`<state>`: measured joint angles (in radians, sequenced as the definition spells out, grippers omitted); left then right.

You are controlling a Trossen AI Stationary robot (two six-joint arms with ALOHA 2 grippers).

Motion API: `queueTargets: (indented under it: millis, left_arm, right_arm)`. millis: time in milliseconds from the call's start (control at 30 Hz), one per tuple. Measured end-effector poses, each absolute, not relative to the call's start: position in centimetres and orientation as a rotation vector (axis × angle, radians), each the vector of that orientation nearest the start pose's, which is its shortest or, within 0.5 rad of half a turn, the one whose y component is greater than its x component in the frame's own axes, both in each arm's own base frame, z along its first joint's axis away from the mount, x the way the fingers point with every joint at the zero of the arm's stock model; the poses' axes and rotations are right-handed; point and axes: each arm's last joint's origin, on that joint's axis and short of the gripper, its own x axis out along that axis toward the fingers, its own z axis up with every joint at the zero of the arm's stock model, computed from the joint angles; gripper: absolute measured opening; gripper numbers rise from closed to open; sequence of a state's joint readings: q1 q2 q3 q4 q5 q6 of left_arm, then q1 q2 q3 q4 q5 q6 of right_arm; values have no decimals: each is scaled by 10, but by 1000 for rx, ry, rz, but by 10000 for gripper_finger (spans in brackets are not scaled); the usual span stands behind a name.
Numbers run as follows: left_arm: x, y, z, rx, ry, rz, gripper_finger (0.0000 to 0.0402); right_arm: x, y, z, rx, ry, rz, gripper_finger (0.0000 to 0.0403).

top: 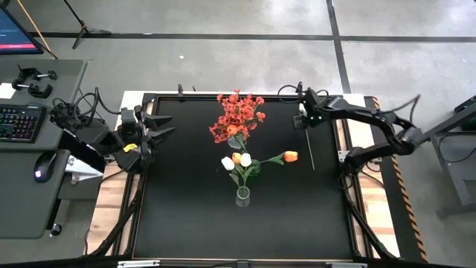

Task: Sort flowers into vase by color
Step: Put the white tulip into bottom transparent flower vase

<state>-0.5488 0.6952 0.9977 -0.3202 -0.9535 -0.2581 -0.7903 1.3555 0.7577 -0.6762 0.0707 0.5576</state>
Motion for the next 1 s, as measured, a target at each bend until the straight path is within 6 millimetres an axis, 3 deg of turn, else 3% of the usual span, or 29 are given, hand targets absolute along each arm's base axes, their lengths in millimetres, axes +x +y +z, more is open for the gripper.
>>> queueTargets:
  millis: [233, 433, 533, 667, 733, 833, 1000]
  left_arm:
    - [113, -41, 406, -283, -81, 402, 199]
    - [113, -41, 407, -290, -86, 402, 199]
    - [114, -42, 406, -310, -88, 402, 199]
    - [114, -42, 406, -310, -88, 402, 199]
    - [114, -42, 406, -310, -88, 402, 199]
    - [113, -41, 408, -303, -96, 401, 199]
    - [107, -38, 412, -262, -118, 400, 199]
  right_arm:
    - [166, -175, 149, 908, 1156, -1038, 185]
    - [170, -180, 141, 872, 1151, -1060, 176]
    - [169, -181, 140, 855, 1169, -1070, 140]
    - [167, -181, 140, 820, 1204, -1074, 45]
    - [165, -179, 143, 801, 1216, -1062, 14]
    - [158, -169, 158, 790, 1223, -1062, 15]
    - [142, -142, 208, 760, 1039, -1067, 5]
